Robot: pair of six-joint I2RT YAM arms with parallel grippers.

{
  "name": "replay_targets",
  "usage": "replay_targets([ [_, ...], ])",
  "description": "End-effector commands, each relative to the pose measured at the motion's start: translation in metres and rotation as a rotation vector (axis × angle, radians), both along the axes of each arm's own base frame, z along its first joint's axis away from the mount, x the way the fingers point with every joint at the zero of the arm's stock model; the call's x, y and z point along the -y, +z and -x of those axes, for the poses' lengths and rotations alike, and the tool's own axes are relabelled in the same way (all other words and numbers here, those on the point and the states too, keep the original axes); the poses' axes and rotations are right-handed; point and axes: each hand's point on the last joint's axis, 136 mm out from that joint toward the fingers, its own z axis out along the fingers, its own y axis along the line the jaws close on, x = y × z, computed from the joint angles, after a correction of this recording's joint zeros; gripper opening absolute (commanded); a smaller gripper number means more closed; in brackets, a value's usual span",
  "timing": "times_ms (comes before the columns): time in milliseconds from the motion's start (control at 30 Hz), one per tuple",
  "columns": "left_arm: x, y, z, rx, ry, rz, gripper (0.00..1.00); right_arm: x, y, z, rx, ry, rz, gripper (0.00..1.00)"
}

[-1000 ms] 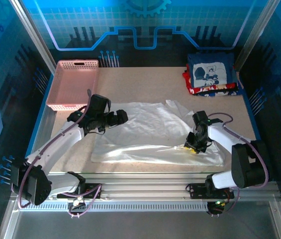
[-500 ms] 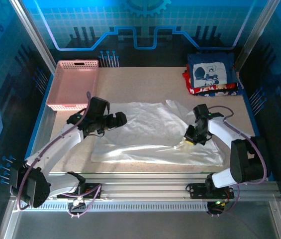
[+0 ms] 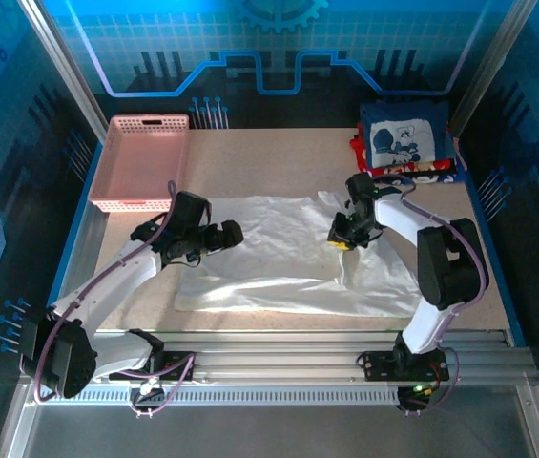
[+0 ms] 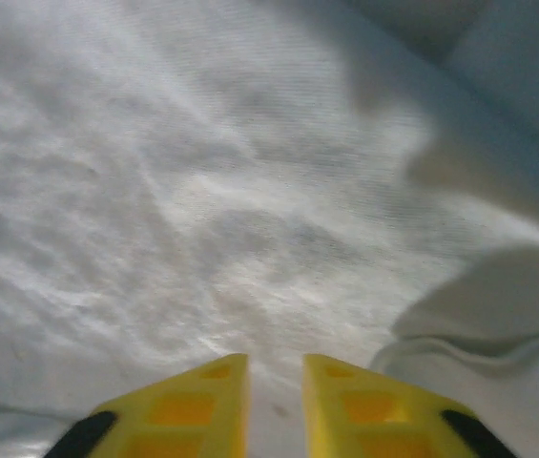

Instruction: Fold and stack the t-shirts

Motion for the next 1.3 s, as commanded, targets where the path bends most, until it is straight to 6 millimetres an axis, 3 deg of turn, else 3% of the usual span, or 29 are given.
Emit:
replay_targets([
  [0,0.001,-0.004,0.008,-0.01,-0.012,0.008,0.95,-0.023,0.017,-0.003,0.03,0.071,-0.109,0.34],
  [167,-0.002,-0.013,0.011,-0.022,0.002,0.001,0.95,-0.025,0.044,0.004,0.087,0.108,-0.165,0.47],
  [367,0.002,-0.014,0.006,-0.001,0.001,0.021,0.97,0.011,0.052,0.027,0.078,0.001,-0.14,0.57],
  [567,0.004,-0.017,-0.014,-0.029,-0.019,0.022,0.99,0.043,0.027,0.045,0.044,-0.095,-0.107,0.75],
  [733,0.006,-0.037,-0.032,-0.114,0.002,0.072,0.99,0.055,-0.001,0.036,0.012,-0.156,-0.082,0.76],
  [833,0.001,-0.059,-0.035,-0.171,0.031,0.074,0.98,0.061,-0.023,0.043,-0.025,-0.196,-0.046,0.76],
  [933,-0.005,-0.082,-0.027,-0.225,0.066,0.067,0.98,0.069,-0.037,0.051,-0.067,-0.23,-0.002,0.77],
  [1100,-0.018,-0.115,0.001,-0.311,0.118,0.045,0.98,0.082,-0.04,0.07,-0.131,-0.241,0.096,0.78],
  [1267,-0.026,-0.13,0.028,-0.376,0.158,0.042,0.98,0.087,-0.042,0.097,-0.2,-0.249,0.165,0.78],
])
